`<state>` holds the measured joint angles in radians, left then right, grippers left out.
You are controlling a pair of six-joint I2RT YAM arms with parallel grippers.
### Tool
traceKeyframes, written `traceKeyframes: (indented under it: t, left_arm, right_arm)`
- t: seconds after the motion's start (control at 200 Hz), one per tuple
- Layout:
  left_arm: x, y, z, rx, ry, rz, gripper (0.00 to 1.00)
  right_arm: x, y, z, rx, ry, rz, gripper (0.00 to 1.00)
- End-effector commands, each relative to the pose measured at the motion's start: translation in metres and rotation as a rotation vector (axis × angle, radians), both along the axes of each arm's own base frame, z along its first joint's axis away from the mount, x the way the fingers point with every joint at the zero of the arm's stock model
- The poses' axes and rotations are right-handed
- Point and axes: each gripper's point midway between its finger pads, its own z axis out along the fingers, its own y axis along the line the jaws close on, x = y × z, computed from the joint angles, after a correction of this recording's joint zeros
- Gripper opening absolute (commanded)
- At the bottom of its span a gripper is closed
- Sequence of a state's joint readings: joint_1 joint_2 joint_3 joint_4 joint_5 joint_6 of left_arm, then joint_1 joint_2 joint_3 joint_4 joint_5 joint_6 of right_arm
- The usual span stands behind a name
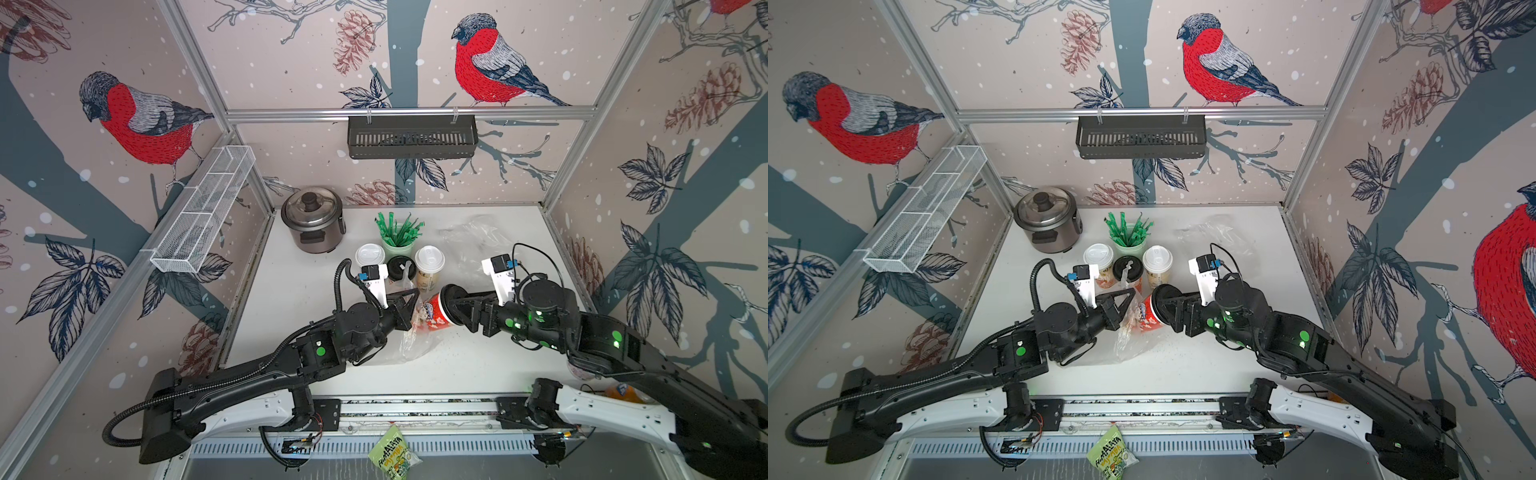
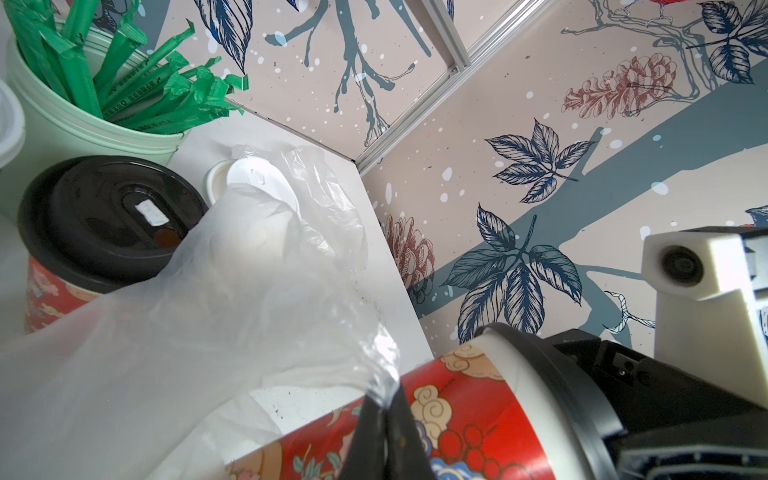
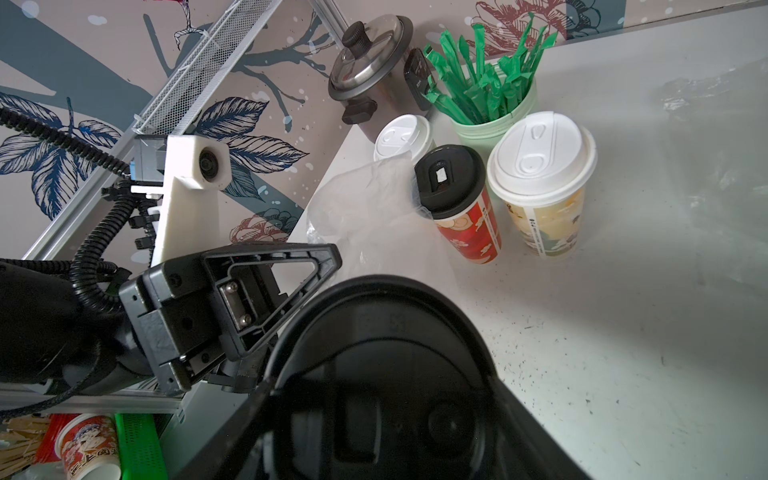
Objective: Pack milk tea into plastic carrier bags
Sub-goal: Place the milk tea cup in the plastic carrier bag.
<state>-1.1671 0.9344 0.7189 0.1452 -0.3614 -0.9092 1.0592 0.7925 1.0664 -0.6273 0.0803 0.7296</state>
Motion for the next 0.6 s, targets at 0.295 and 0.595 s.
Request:
traceKeyframes:
  t: [0.295,0.595]
  left_arm:
    - [0.0009,-0.002,0.0077,-0.027,-0.01,0.0,0.12]
    - [0.0026,0.0002,0.003,-0.017,-0.001,0.015,0.0]
  right_arm:
    - [0.0036,0.0025,0.0111,0.039,-0.032,-0.005,0.41]
    - [0.0033,-0.0011,0.0183,0.045,-0.042,-0.011,0.41]
